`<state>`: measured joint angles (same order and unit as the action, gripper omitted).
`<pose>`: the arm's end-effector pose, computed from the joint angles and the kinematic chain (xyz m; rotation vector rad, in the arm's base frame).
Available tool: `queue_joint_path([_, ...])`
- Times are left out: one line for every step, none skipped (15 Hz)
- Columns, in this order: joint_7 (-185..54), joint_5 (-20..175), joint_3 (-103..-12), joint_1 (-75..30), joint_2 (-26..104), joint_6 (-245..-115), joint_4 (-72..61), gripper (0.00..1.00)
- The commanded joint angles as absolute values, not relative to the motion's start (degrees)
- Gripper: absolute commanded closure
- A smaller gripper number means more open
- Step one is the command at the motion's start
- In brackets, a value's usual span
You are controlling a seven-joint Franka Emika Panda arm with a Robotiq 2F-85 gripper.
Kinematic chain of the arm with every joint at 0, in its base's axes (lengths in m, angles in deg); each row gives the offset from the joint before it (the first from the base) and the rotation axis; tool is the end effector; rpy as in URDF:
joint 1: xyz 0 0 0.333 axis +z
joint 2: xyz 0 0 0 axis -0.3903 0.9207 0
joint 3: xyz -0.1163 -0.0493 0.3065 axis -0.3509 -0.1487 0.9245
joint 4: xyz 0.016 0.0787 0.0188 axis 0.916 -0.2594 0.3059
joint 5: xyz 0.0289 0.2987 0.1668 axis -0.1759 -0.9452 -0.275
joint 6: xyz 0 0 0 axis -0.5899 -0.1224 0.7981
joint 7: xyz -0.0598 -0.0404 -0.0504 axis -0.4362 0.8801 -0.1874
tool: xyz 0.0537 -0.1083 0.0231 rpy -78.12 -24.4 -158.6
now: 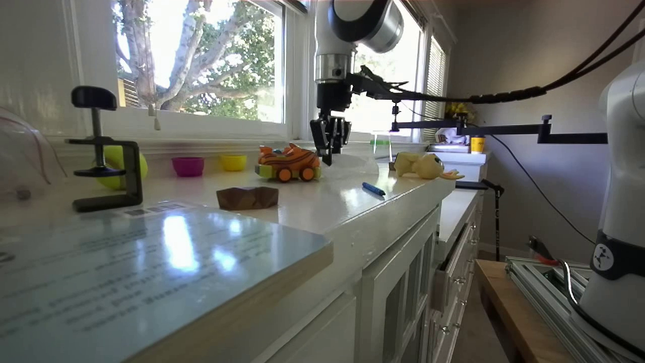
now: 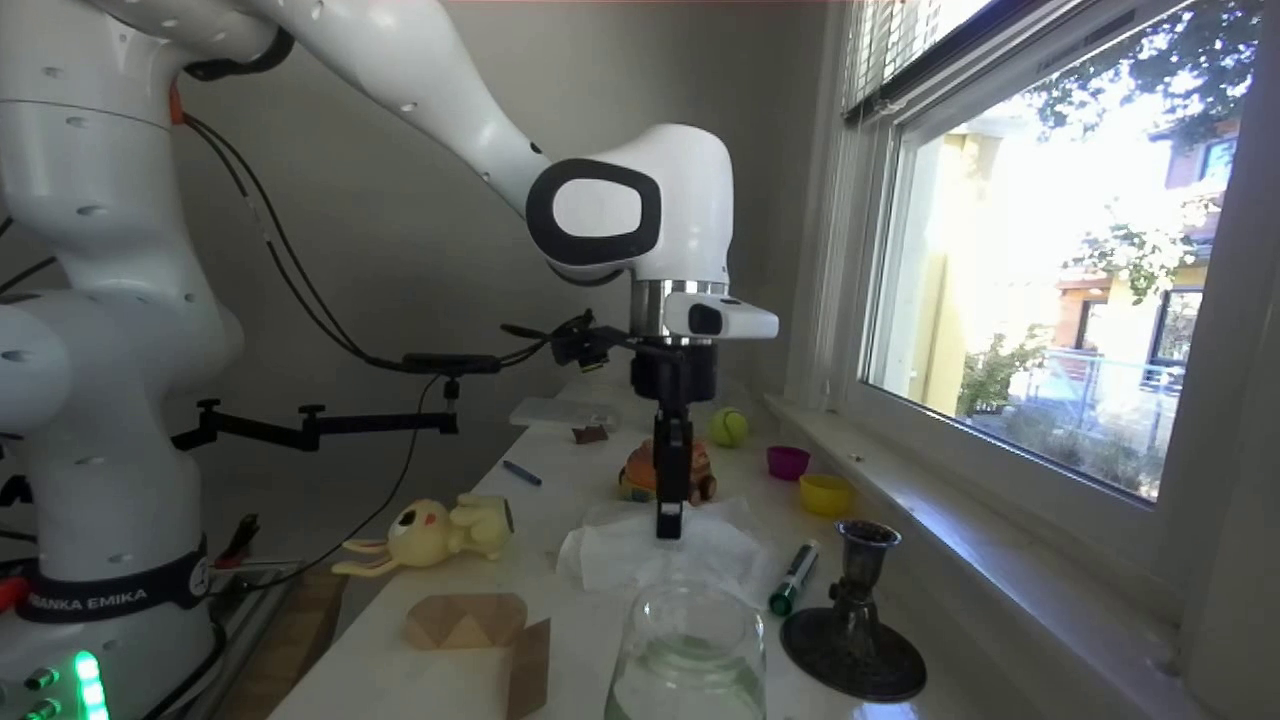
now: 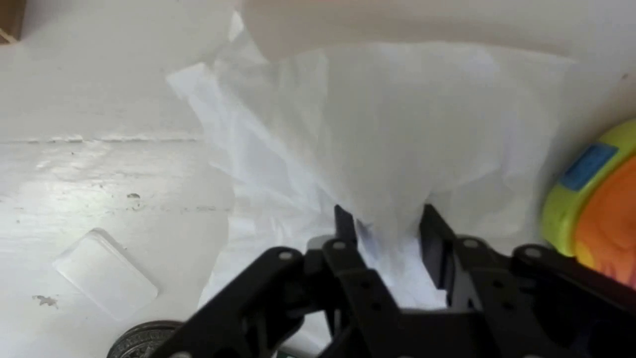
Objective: Use the napkin to wipe the surface
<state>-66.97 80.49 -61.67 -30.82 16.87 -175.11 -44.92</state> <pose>0.4432 -0.1331 0.4215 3.0278 -0.5056 0.0819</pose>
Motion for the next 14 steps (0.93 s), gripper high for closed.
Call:
queue_joint_path([-66.36,77.09,-61.22,-30.68,12.88,-160.43,-40.30,0.30])
queue_joint_path([-68.74,76.68,-60.98,-30.75,12.48,-156.23,-37.98,0.22])
queue_joint_path([-70.11,76.55,-60.72,-30.75,11.95,-153.83,-35.73,0.16])
queue_joint_path([-71.33,76.56,-60.35,-30.67,11.83,-150.61,-32.86,0.08])
queue_joint_path([-72.57,76.96,-59.83,-30.52,11.34,-148.10,-30.39,0.02])
queue_joint_path([-73.87,76.87,-59.27,-30.27,10.97,-146.08,-28.08,0.00])
queue_joint_path([-77.37,78.65,-58.14,-30.20,10.07,-146.34,-26.98,0.00])
queue_joint_path([-81.65,80.17,-57.01,-30.28,9.68,-147.18,-25.78,0.00])
queue_joint_path([-75.75,78.57,-58.53,-30.56,10.44,-148.61,-28.30,0.00])
queue_joint_path([-76.62,78.65,-58.02,-30.40,10.08,-148.46,-27.41,0.00])
queue_joint_path([-76.59,78.65,-57.95,-30.34,10.02,-148.46,-27.51,0.00])
queue_joint_path([-76.53,78.65,-58.06,-30.37,10.17,-148.46,-27.86,0.00])
queue_joint_path([-76.43,78.64,-58.29,-30.44,10.43,-148.47,-28.12,0.00])
queue_joint_path([-76.38,78.64,-58.43,-30.48,10.66,-148.47,-28.19,0.00])
